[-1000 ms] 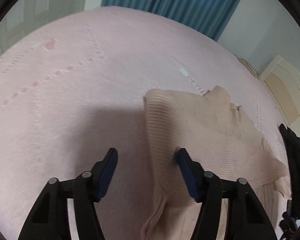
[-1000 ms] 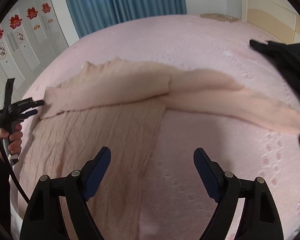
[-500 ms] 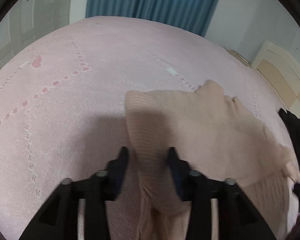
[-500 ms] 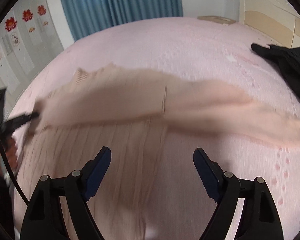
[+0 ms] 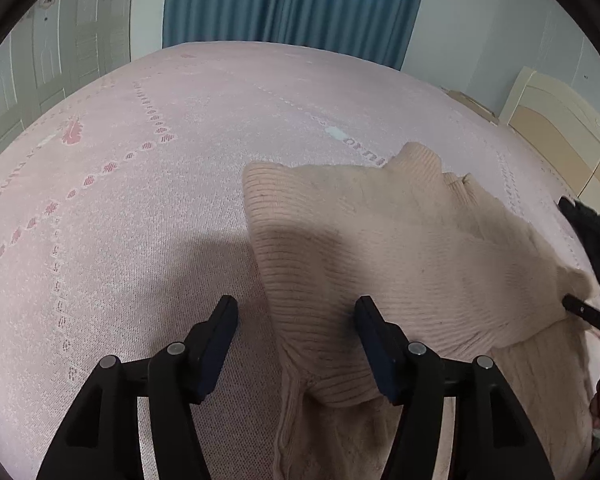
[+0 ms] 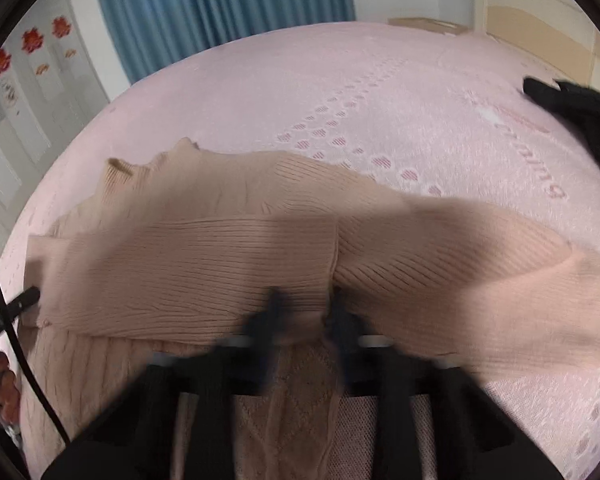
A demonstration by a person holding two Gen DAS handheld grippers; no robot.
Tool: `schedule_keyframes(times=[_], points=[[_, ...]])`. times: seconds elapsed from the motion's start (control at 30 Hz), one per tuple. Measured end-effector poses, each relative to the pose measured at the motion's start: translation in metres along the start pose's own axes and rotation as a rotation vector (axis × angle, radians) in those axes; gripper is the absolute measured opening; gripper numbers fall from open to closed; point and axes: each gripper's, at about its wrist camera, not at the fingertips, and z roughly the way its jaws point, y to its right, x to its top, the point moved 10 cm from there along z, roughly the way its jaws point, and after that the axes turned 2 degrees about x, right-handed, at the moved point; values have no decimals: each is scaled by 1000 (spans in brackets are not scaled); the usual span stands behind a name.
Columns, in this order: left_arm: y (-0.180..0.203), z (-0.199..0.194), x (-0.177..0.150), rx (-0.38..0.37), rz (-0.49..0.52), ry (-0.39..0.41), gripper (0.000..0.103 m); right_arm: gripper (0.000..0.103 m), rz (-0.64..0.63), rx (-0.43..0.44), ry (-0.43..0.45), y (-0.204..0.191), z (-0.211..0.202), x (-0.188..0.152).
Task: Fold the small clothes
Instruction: 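Release the sleeve and lift the left gripper off the sweater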
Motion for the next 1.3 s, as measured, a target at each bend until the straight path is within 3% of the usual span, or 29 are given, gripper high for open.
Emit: schedule_keyframes(times=[0.03, 0.07, 0.2, 0.3, 0.43, 0.6, 0.63, 0.73, 0.83, 0.97, 1.1, 1.3], points=[[-1, -1, 3, -22, -20, 6, 31, 5, -4, 6, 19, -1, -5, 1], [-3, -2, 5, -46, -51, 7, 26, 5, -2, 20, 51, -2, -16, 2], [-12, 0, 8, -61, -112, 7, 20, 5, -5, 49, 83, -3, -37, -6], [-11, 2, 6, -38, -96, 4, 27, 5, -18, -7, 23, 2, -16, -18], [-8, -10, 5, -19, -65, -12, 46, 11, -80, -61, 4, -3, -17, -16], [6, -38, -12, -13, -8, -28, 59, 47, -95, -74, 33, 9, -63, -29], [12, -47, -19, -10, 16, -30, 63, 49, -86, -95, 43, 19, -78, -34], [27, -66, -34, -3, 66, -21, 67, 50, -38, -132, 49, 53, -109, -46], [41, -76, -56, -6, 87, -39, 68, 59, 49, -178, 51, 107, -138, -57], [60, -77, -70, -7, 90, -70, 68, 79, 171, -242, 47, 178, -155, -71], [81, -77, -65, -12, 82, -61, 68, 79, 299, -225, 42, 229, -142, -80], [102, -75, -55, 40, 144, -30, 68, 81, 434, -150, 18, 256, -100, -70]])
